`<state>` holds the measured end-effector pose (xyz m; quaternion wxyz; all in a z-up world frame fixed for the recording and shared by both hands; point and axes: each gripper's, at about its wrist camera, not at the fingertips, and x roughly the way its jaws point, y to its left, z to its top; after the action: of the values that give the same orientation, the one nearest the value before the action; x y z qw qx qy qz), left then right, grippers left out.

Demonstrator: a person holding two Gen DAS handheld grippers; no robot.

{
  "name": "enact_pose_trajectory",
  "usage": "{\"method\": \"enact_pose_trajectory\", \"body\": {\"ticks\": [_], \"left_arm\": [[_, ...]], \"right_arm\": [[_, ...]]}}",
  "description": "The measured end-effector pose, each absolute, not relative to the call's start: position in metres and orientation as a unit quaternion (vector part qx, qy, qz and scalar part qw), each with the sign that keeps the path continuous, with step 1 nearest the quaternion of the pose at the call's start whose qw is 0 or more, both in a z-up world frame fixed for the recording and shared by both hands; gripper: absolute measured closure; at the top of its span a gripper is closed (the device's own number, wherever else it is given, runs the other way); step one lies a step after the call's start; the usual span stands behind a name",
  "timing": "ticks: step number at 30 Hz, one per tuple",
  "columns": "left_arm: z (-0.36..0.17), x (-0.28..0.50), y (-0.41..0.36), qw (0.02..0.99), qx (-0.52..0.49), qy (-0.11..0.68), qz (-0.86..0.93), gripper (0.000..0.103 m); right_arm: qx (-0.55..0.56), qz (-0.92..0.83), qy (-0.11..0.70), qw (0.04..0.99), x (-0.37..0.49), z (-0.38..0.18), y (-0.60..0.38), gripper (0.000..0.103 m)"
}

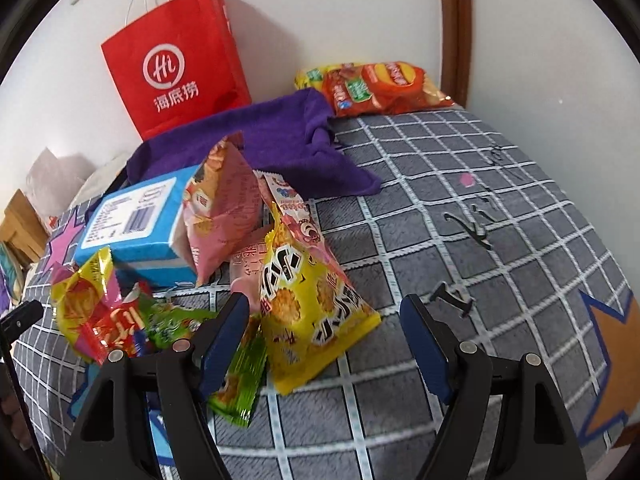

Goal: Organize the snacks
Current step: 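Grasp the white sachet with the left tool while the right tool grasps the yellow chip bag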

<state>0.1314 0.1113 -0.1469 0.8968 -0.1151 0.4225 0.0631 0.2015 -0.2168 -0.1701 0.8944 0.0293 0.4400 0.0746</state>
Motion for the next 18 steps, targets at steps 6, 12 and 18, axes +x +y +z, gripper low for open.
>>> {"method": "enact_pose_trajectory", "body": {"ticks": [6,12,18], "left_arm": [[-0.158,0.150,0.127,0.884,-0.151,0.438,0.059,0.007],[-0.157,0.167,0.145,0.879,-0.193,0.432,0.052,0.007],[-0.170,0.188,0.146,0.868,-0.191,0.456,0.048,0.012]], "right_arm": [[0.023,0.094,0.447,0.889,0.210,-0.182,-0.216,0.031],[0.038,0.101,0.447,0.888,0.211,-0.179,-0.228,0.042],[0.021,0.100,0.446,0.889,0.209,-0.181,-0.225,0.042]]}}
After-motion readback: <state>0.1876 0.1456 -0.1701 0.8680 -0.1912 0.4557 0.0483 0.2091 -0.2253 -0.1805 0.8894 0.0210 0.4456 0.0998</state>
